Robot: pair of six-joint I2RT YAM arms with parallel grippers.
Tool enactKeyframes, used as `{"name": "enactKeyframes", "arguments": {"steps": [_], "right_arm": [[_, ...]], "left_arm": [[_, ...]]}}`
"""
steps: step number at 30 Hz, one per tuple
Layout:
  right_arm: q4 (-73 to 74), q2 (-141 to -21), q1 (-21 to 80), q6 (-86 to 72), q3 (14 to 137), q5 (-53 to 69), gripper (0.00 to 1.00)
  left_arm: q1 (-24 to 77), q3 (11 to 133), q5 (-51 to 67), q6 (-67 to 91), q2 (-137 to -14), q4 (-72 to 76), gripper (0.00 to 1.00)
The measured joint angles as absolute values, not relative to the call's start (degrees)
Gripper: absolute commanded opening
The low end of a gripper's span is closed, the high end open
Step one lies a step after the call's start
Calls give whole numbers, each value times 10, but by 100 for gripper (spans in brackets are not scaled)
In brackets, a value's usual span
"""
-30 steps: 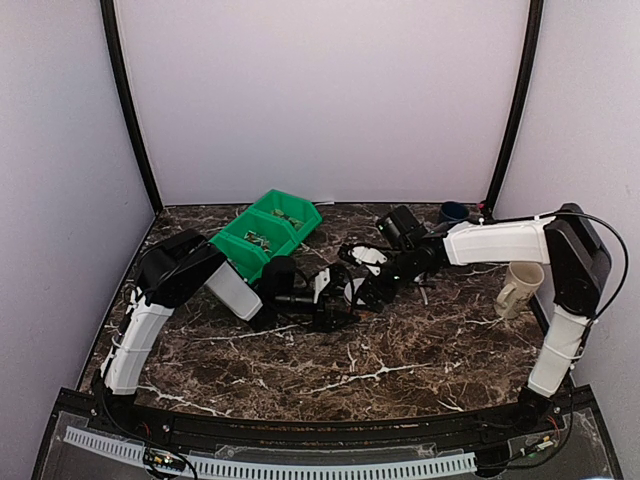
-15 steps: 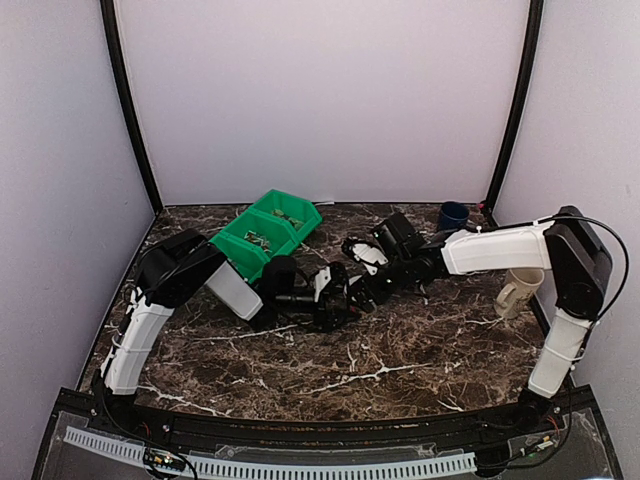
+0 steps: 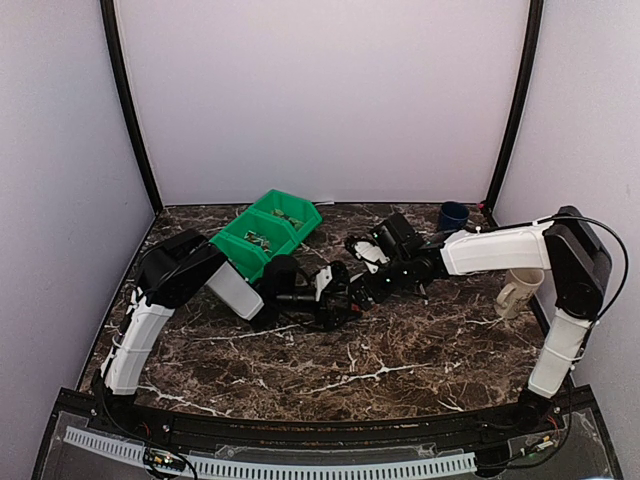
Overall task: Pack the candies
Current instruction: Place the bottle lid on the packing bottle.
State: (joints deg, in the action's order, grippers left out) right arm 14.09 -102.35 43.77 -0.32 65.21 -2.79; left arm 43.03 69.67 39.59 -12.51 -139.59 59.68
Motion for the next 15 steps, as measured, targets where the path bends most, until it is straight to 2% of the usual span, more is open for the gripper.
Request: {"name": "enactKeyframes", "arguments": {"steps": [15], "right_arm": [[141, -1023, 434, 1, 651, -22, 97]], "left_arm": [[430, 697, 395, -129, -1397, 597, 89]]}}
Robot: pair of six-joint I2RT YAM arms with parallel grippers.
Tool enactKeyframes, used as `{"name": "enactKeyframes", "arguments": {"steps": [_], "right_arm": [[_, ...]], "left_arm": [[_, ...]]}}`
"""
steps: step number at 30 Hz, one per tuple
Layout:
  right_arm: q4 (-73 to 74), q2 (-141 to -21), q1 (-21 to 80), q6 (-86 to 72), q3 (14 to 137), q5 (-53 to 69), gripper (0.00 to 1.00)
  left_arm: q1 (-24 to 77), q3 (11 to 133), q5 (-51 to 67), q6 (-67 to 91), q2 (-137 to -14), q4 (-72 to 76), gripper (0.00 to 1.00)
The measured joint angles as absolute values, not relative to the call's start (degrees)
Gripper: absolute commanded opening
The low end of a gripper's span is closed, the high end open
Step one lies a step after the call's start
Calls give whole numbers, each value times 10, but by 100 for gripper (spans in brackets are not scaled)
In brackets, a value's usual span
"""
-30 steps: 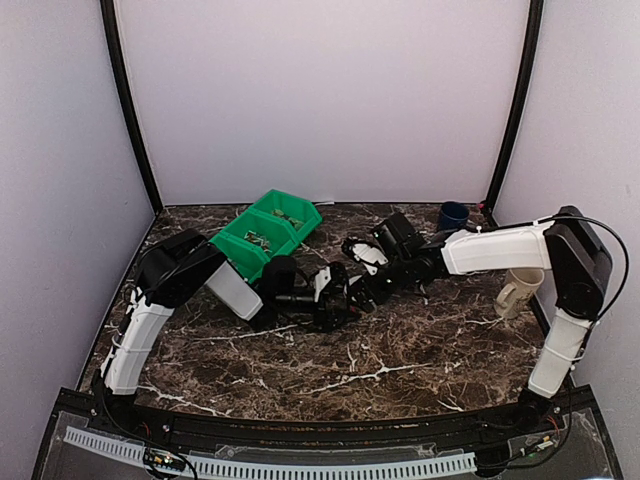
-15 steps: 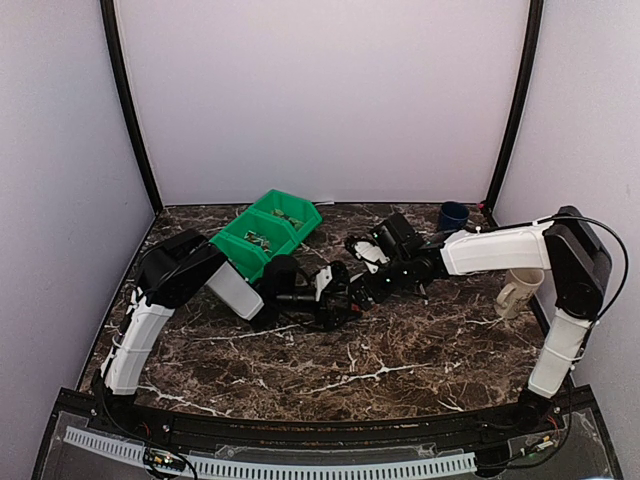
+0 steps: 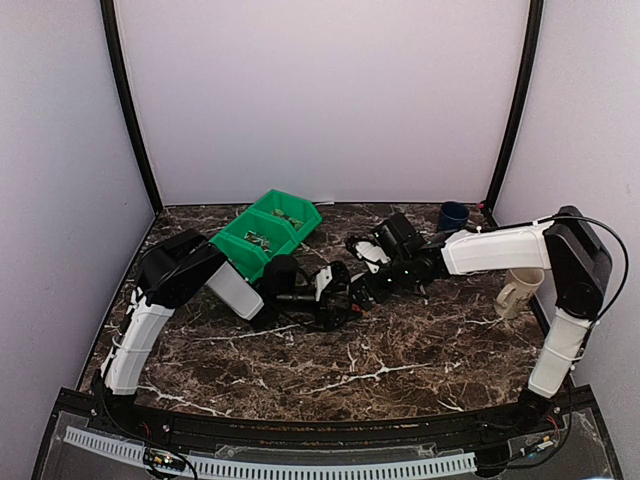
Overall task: Pack the candies
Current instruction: Place the bottle lid on the packing bottle.
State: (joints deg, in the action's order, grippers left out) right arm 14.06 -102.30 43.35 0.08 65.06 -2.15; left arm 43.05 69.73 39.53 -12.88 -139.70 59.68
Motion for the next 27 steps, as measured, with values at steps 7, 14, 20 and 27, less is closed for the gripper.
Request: {"name": "enactKeyframes", "arguments": {"steps": [7, 14, 20, 27], "right_arm": [[135, -1021, 426, -15, 641, -6, 97], [134, -1020, 422, -25, 638, 3, 98], [136, -1020, 422, -27, 638, 4, 98], [139, -1013, 420, -26, 634, 15, 97]], "left_arm": [[430, 697, 395, -129, -1397, 597, 89], [430, 697, 395, -129, -1397, 597, 89], [430, 697, 395, -129, -1397, 597, 89], [430, 697, 394, -130, -1397, 597, 90]]}}
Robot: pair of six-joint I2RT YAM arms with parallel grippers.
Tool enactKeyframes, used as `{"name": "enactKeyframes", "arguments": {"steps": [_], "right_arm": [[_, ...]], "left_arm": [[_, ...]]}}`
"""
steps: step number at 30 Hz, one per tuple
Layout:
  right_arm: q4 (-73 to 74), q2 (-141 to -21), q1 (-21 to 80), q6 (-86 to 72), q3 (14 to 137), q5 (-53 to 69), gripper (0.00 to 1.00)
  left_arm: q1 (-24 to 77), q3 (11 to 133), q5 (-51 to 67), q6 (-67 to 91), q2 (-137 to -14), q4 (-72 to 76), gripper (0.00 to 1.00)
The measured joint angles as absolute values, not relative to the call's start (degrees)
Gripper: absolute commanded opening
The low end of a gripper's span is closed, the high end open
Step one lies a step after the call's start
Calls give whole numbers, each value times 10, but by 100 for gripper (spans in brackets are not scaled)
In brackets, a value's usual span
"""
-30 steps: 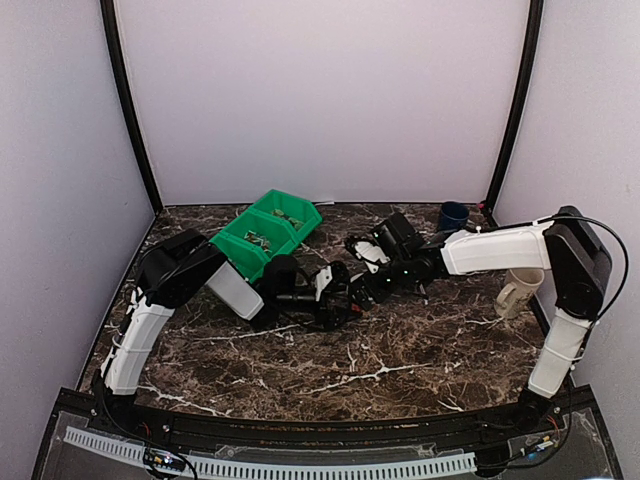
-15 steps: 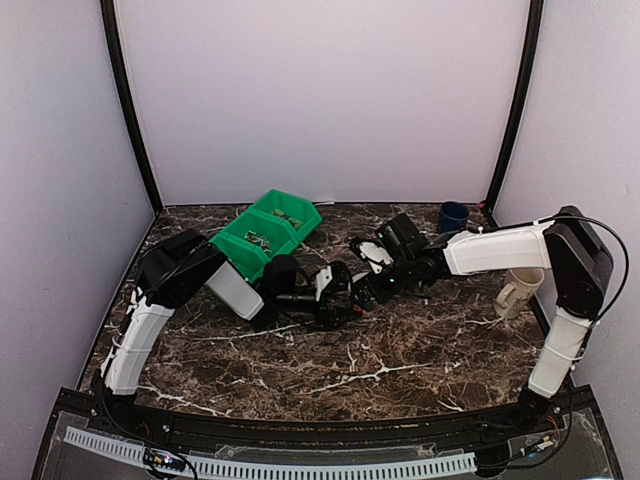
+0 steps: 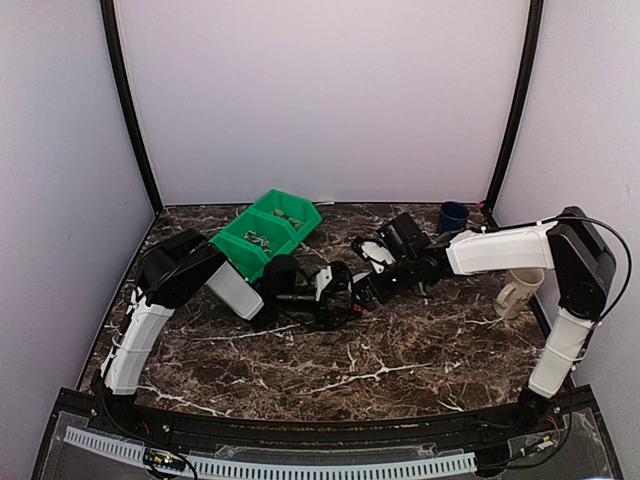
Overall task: Pack the candies
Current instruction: Place the bottle lid on the packing bottle.
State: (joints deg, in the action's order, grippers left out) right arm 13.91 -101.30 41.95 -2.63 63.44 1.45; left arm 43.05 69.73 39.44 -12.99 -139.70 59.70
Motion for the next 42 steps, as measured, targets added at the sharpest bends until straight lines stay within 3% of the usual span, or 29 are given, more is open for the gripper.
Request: {"name": "enactKeyframes", "arguments": {"steps": [25, 35, 42], "right_arm": [[187, -947, 415, 19, 600, 52, 98], [177, -888, 358, 29, 596, 80, 99], [147, -951, 348, 39, 630, 81, 79]], "left_arm": [[430, 697, 394, -133, -1397, 597, 91], [430, 697, 394, -133, -1397, 597, 91], [430, 697, 394, -133, -1397, 597, 91]]}}
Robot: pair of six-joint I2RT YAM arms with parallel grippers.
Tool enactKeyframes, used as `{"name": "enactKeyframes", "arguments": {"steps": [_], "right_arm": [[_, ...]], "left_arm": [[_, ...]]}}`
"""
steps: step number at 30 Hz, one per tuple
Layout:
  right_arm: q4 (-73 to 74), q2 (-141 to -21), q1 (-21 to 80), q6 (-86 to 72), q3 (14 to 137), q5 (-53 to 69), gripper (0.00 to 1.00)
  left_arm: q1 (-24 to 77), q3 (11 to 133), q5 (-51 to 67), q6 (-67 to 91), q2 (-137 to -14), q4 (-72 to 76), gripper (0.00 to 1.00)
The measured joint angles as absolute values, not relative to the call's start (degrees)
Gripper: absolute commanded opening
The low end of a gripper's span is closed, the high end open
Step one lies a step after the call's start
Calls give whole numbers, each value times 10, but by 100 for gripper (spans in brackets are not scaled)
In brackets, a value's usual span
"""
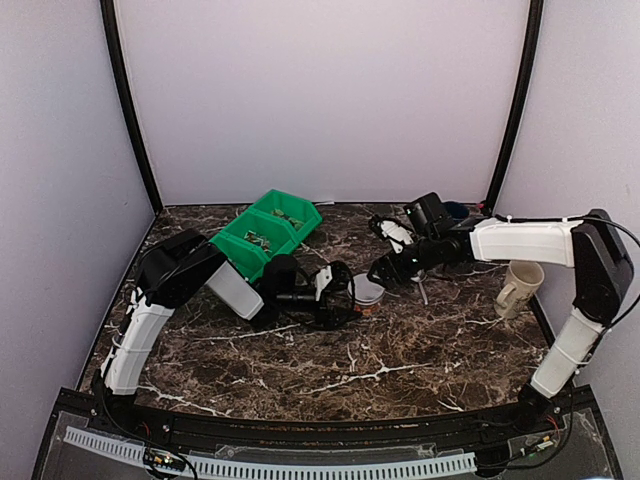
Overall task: Pack the candies
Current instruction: Place the bottle lid on the packing bottle, then rotate the bottle lid from the packing bottle.
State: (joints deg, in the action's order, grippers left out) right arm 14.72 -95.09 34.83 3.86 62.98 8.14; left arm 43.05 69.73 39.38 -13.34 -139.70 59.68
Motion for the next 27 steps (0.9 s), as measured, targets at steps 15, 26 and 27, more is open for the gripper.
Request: {"name": "enactKeyframes", "arguments": {"steps": [15, 26, 27], "right_arm": [[129, -1001, 344, 24, 634, 144, 56], [112, -1002, 343, 10, 617, 160, 49], [110, -1002, 343, 9, 615, 160, 49]], "left_arm": [[430, 697, 394, -133, -1397, 597, 91], [430, 698, 394, -133, -1398, 597, 91], [430, 698, 394, -133, -1398, 597, 91]]}}
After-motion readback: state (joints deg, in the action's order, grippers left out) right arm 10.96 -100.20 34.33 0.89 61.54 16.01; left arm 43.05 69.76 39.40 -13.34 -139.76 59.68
